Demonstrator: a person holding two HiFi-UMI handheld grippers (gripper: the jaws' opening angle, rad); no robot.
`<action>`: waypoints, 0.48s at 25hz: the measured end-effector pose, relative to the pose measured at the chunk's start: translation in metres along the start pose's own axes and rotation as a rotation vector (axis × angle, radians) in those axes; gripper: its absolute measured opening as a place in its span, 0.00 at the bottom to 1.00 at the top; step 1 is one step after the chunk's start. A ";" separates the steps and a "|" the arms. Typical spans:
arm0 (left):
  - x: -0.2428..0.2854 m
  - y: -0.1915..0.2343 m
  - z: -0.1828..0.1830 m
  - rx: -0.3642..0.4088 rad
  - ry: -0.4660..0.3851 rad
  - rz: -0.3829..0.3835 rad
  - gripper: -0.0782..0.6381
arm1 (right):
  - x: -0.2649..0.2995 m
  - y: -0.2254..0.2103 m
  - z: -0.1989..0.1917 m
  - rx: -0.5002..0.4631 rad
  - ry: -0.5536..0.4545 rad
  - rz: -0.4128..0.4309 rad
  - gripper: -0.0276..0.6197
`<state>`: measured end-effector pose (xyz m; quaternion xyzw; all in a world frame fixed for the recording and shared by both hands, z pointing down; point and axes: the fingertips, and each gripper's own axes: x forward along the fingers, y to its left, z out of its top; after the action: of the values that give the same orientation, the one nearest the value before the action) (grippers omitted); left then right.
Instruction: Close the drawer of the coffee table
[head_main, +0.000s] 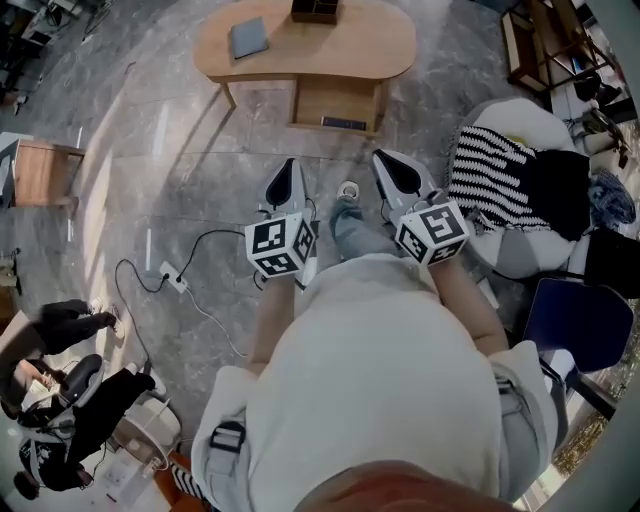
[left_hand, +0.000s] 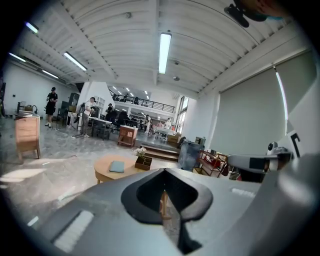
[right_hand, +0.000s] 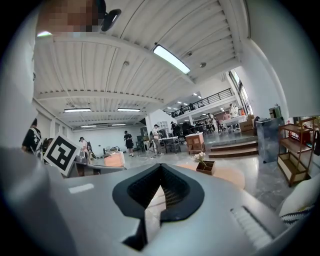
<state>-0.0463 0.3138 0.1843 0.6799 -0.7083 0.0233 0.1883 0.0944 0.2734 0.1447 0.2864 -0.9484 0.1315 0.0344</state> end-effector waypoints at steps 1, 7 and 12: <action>0.007 0.004 0.001 0.000 0.002 0.003 0.11 | 0.007 -0.005 0.001 0.000 -0.003 -0.001 0.04; 0.044 0.022 0.009 0.012 0.040 -0.001 0.11 | 0.044 -0.037 0.012 0.004 0.000 -0.028 0.04; 0.077 0.037 0.019 0.010 0.062 0.000 0.11 | 0.073 -0.059 0.018 -0.001 0.018 -0.037 0.04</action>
<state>-0.0868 0.2371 0.1975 0.6797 -0.7021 0.0480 0.2068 0.0662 0.1816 0.1513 0.3027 -0.9427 0.1328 0.0456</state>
